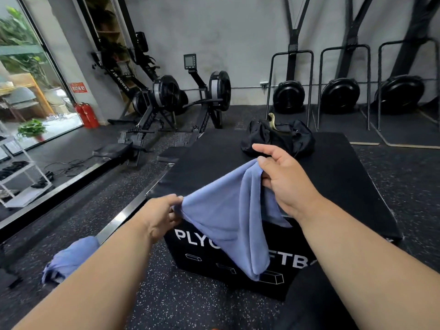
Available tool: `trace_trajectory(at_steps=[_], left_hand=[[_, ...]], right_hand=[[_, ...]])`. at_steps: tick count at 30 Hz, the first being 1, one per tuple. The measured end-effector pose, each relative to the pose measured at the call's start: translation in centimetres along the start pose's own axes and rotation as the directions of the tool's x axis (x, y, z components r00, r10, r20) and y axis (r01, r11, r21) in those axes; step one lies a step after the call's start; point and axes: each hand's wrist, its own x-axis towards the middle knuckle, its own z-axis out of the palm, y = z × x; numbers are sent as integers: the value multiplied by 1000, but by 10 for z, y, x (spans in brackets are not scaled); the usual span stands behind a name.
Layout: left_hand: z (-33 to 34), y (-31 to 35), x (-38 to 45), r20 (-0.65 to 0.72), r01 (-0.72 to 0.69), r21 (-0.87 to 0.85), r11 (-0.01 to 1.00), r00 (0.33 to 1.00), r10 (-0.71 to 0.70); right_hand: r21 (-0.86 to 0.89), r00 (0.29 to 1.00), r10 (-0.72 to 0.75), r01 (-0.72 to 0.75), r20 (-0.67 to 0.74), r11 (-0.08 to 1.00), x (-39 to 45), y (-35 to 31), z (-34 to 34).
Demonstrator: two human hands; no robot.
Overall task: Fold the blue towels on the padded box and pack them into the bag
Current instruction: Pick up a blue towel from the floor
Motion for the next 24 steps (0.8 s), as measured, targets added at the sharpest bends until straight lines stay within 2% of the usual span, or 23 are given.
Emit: trace_trajectory(at_steps=[2, 3, 7, 8, 13, 14, 17, 19, 21, 24], left_hand=[[-6, 8, 1, -91, -109, -124, 986, 991, 98], [-11, 9, 0, -105, -142, -133, 981, 986, 128], [-13, -5, -13, 23, -96, 80, 992, 995, 94], [-11, -6, -15, 32, -92, 86, 992, 995, 90], [-8, 18, -20, -53, -258, -162, 953, 966, 252], [-7, 19, -22, -50, -278, -154, 948, 960, 274], [-2, 0, -25, -2, -276, 103, 956, 961, 277], [2, -13, -22, -35, -272, 148, 951, 959, 280], [4, -11, -21, -89, -297, 45, 954, 950, 300], [2, 9, -24, -180, -357, -252, 900, 931, 319]], right_hand=[[6, 998, 9, -9, -67, 1000, 2, 0, -5], [20, 995, 12, -10, -99, 1000, 4, 1, -7], [7, 986, 26, -25, -165, 1000, 6, 7, -9], [2, 984, 37, -37, -172, 999, 6, 8, -9], [140, 969, 92, -61, -229, 988, 8, 7, -12], [165, 966, 100, -61, -237, 984, 8, 7, -13], [224, 970, 114, -65, -216, 972, 6, 6, -8], [244, 974, 120, -71, -194, 967, 4, 3, -2], [250, 975, 118, -68, -190, 966, 3, -1, 1], [280, 973, 126, -68, -193, 958, 3, -8, -1]])
